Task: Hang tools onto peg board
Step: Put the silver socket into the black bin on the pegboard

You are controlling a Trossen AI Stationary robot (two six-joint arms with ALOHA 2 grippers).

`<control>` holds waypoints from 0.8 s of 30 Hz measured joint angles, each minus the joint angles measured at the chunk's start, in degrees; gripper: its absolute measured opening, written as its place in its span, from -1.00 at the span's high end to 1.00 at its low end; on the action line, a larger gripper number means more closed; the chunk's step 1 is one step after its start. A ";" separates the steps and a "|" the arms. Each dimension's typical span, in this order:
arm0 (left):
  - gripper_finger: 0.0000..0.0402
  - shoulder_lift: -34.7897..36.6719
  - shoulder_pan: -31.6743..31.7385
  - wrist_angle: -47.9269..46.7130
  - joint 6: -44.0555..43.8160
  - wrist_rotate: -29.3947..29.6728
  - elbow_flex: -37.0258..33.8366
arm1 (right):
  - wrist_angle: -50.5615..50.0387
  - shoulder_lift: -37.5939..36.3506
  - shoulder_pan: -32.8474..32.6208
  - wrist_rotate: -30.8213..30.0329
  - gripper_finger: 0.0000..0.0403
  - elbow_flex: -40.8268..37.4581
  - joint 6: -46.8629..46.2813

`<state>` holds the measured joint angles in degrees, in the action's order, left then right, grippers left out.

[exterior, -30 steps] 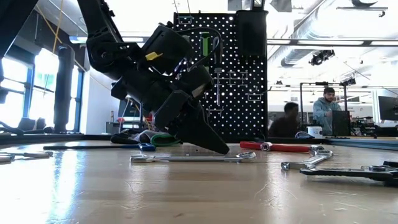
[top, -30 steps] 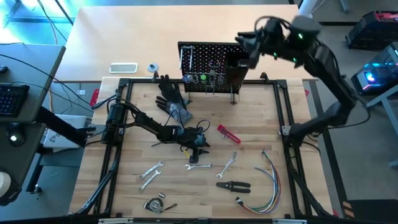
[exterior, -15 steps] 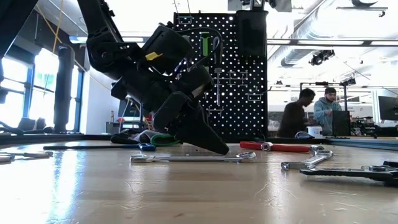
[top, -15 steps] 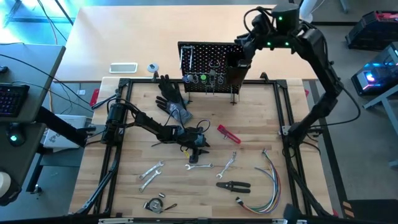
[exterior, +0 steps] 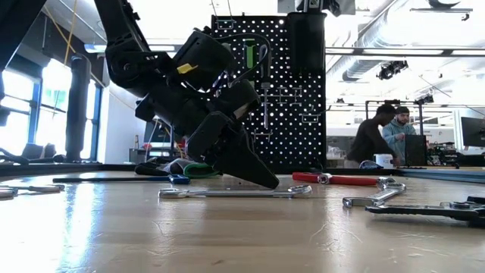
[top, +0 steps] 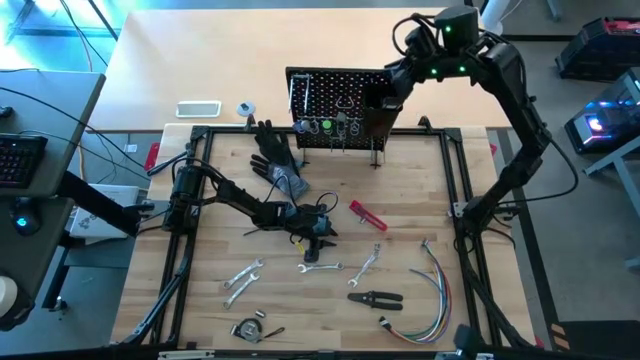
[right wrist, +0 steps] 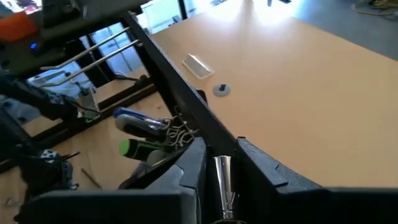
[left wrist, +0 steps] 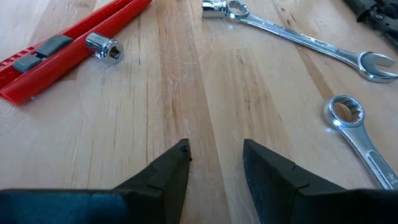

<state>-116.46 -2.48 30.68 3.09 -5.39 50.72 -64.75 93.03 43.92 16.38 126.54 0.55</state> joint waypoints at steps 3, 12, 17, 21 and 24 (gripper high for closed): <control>0.29 0.00 -0.02 0.00 0.00 0.00 0.00 | -0.08 0.00 -0.03 0.59 0.68 0.00 0.45; 0.29 0.00 0.00 0.00 -0.48 0.00 0.00 | -0.15 0.00 -0.55 0.80 0.62 -0.02 1.42; 0.29 0.00 0.00 0.00 -0.46 0.00 0.00 | -0.16 0.00 -0.59 1.23 0.60 -0.02 1.91; 0.29 0.00 0.00 -0.02 -0.48 0.00 0.00 | -0.15 0.00 -0.57 1.23 0.47 -0.02 1.93; 0.29 0.00 0.00 -0.05 -0.47 0.00 0.00 | -0.15 0.00 -0.57 1.61 0.34 -0.06 1.89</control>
<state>-116.46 -2.48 30.63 2.62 -5.39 50.72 -64.90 93.03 43.35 17.99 126.48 2.44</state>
